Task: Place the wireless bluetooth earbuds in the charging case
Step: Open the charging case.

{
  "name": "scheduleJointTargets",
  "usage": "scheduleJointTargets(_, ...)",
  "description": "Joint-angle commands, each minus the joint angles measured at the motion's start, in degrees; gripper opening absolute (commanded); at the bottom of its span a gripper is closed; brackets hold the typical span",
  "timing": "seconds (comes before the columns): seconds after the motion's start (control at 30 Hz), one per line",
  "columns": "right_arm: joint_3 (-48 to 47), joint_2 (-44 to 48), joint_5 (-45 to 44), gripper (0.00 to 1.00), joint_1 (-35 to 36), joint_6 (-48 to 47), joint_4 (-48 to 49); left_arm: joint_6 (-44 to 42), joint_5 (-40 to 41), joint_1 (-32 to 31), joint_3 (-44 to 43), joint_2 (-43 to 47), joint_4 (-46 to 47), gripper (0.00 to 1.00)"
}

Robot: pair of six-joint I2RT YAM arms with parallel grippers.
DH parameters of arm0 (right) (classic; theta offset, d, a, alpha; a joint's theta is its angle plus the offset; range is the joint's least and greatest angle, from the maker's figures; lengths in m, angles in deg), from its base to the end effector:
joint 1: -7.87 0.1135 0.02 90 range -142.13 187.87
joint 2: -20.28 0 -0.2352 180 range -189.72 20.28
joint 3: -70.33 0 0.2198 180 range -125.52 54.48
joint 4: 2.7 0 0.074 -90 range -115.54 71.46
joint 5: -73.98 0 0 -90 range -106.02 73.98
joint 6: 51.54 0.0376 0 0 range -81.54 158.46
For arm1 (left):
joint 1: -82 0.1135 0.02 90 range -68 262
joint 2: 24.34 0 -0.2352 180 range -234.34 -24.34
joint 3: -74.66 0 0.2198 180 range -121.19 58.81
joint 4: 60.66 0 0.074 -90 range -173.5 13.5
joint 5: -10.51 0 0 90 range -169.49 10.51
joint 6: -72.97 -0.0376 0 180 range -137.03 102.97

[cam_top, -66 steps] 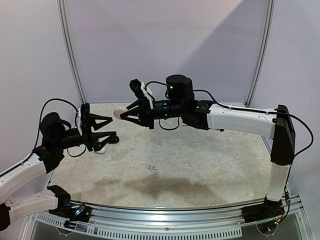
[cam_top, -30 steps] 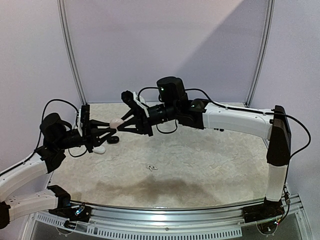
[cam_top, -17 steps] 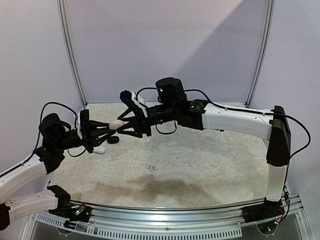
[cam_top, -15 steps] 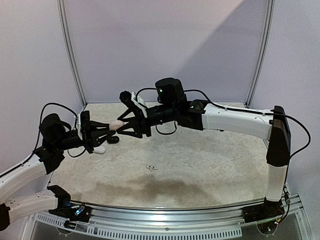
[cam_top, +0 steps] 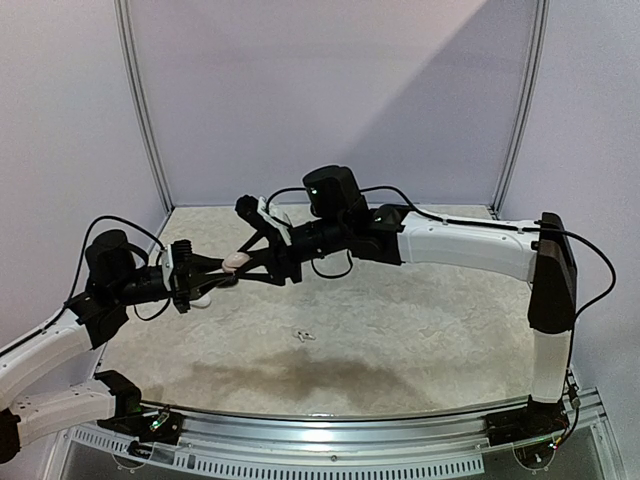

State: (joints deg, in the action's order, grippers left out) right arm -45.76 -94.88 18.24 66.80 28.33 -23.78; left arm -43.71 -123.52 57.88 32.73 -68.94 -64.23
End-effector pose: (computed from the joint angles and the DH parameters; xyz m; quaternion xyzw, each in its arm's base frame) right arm 0.2081 0.3864 0.2938 -0.5831 0.5499 0.4459 0.3985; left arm 0.1468 -0.0944 0.2574 0.5221 0.5162 -0.2652 0.6250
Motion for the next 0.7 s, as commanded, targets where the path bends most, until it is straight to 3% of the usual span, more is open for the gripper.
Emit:
scheduleJointTargets(0.0,-3.0,-0.4,-2.5,0.5,-1.9,2.4,2.9,-3.5,-3.4,-1.7,0.6,0.4,-5.7,0.0)
scheduleJointTargets(0.67,-5.3,-2.4,-1.0,0.53,-3.1,5.2,0.5,-6.7,-2.4,-1.7,2.1,1.1,-7.8,0.0)
